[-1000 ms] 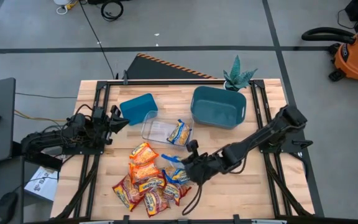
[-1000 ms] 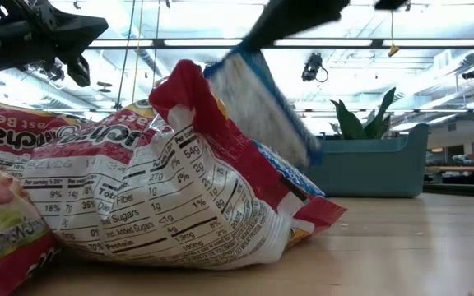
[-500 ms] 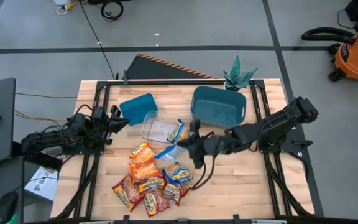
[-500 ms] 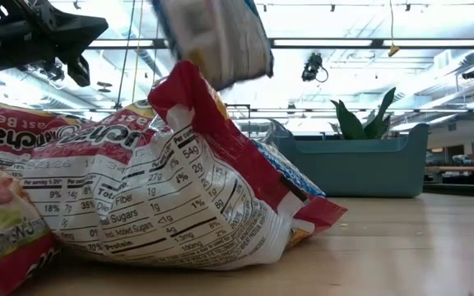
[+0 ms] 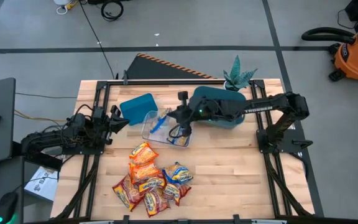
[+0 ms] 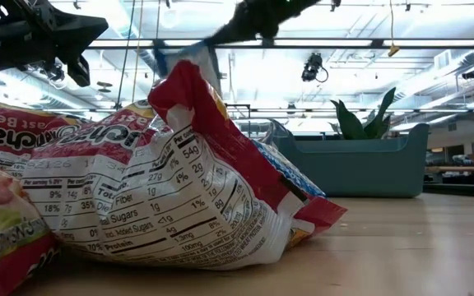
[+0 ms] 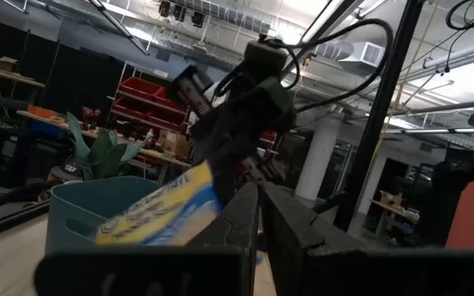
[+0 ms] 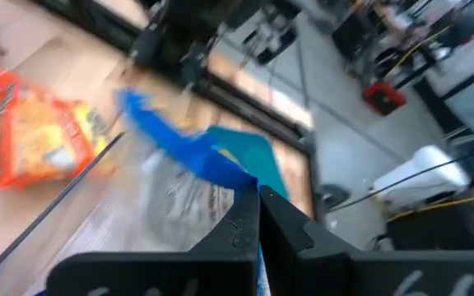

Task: Sort Maruchan noodles
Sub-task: Put the blue noodle pack into the center transparent bin

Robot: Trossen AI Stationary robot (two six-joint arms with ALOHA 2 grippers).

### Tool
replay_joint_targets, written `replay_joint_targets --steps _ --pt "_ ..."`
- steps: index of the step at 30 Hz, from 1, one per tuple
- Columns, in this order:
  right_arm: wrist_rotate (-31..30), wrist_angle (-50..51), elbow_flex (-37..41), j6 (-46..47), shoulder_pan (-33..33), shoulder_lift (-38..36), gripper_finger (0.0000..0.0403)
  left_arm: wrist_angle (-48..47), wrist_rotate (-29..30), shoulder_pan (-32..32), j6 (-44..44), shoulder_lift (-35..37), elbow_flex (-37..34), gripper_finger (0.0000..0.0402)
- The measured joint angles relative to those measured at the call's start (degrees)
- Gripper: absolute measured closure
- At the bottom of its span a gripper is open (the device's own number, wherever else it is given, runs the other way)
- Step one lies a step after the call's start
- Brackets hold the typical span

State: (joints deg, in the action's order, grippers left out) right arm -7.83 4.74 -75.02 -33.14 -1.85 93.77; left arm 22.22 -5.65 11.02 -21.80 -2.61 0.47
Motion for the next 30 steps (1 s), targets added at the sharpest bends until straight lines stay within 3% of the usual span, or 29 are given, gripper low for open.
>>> replay_joint_targets --steps 8,13,19,23,30 --pt "2.0 17.2 0.0 5.1 -0.1 0.5 0.0395 0.1 0.0 0.0 0.0 0.0 0.0 0.0377" --pt "-1.1 23.3 0.0 6.6 0.3 0.6 0.0395 0.1 0.0 0.0 0.0 0.0 0.0 0.0377" --pt "-1.3 21.1 0.0 3.6 0.6 0.6 0.0395 0.1 0.0 0.0 0.0 0.0 0.0 0.0377" --pt "-0.8 14.4 0.0 2.0 0.1 0.6 0.0394 0.1 0.0 0.0 0.0 0.0 0.0 0.0377" --pt "7.9 -1.5 0.0 -0.9 -2.0 0.9 0.0394 0.1 0.0 0.0 0.0 0.0 0.0 0.0377"
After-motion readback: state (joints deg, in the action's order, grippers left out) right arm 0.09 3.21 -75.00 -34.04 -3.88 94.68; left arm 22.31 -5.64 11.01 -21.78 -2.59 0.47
